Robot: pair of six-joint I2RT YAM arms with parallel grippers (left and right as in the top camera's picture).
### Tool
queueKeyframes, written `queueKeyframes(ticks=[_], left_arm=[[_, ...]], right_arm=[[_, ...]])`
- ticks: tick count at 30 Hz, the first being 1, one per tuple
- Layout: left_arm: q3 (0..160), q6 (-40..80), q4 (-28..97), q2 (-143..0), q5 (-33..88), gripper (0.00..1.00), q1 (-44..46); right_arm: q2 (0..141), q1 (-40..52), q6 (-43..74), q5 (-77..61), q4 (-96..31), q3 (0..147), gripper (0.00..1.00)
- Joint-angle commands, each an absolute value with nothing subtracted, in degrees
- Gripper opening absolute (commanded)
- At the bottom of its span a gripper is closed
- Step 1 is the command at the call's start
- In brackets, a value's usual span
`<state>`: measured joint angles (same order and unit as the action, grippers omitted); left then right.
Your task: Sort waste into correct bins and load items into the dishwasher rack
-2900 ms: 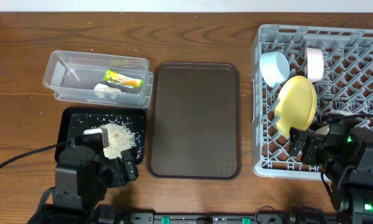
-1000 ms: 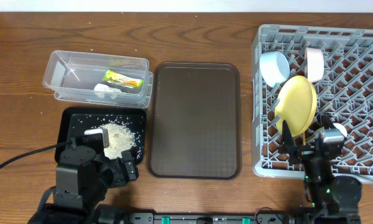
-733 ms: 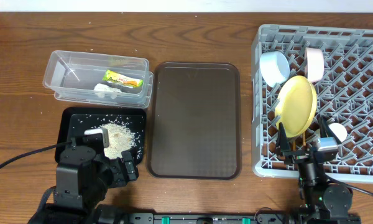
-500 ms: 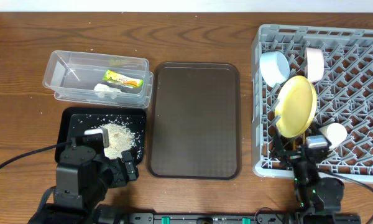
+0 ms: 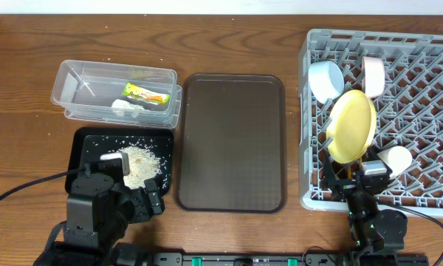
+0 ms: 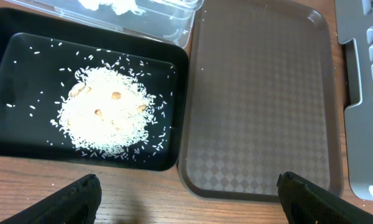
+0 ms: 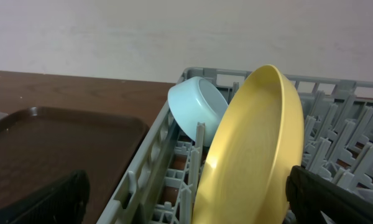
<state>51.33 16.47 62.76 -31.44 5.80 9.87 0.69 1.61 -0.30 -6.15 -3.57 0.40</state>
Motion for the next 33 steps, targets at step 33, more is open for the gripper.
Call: queueKeyframes(ticks=[33], left_arm=[[42.35, 10.61, 52.47, -20.25, 0.36, 0.94, 6.39]], right_arm=[[0.32, 2.11, -0.91, -5.85, -3.73, 0.32, 0.99]])
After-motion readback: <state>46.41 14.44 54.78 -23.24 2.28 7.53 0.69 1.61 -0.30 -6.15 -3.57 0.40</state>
